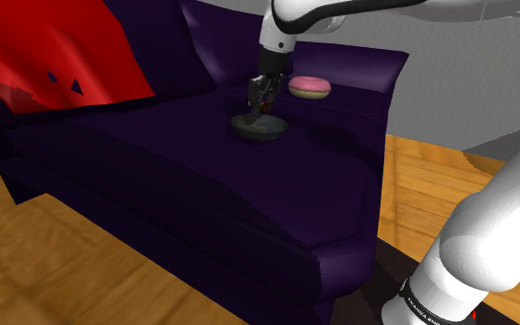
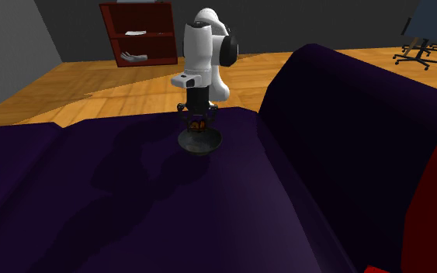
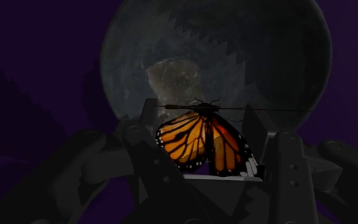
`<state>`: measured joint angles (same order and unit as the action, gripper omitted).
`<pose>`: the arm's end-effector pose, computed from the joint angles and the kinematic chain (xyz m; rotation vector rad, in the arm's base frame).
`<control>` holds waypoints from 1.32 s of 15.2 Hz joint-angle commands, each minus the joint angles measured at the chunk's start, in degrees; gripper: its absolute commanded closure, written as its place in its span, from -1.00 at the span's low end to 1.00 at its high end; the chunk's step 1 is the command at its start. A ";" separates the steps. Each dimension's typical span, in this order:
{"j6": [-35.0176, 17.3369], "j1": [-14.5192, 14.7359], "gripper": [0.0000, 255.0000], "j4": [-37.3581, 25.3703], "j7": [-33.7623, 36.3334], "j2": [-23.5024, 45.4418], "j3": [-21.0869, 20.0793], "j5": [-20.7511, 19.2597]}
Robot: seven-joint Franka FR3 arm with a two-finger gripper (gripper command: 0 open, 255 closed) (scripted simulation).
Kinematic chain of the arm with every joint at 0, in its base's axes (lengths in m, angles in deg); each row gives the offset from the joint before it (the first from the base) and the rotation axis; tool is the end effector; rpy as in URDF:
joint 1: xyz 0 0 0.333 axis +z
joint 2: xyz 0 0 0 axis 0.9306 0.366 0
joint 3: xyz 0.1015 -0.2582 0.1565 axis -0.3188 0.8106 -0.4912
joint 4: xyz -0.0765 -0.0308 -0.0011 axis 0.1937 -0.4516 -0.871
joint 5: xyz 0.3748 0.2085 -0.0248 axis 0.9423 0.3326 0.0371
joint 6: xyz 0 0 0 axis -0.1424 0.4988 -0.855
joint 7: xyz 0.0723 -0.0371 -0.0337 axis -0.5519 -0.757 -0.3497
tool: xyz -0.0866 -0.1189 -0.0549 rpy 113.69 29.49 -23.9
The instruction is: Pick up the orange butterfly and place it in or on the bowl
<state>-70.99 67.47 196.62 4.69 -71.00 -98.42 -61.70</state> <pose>0.5618 0.0832 0.5366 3.0733 0.3061 0.2772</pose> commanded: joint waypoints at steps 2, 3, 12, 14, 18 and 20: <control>-2.29 0.03 1.00 2.38 0.11 -0.11 -0.04 0.00; -2.67 0.04 1.00 2.78 0.12 -0.13 -0.04 0.00; -2.67 0.04 -1.00 2.76 0.12 -0.11 -0.04 0.00; -2.67 0.04 -1.00 2.76 0.12 -0.11 -0.04 0.00; 1.08 0.07 -1.00 -0.34 0.03 -0.77 -0.03 0.13; 4.47 0.09 -1.00 -3.41 -0.02 -1.09 -0.04 0.20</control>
<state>-68.24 67.52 194.75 4.59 -71.98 -98.39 -61.52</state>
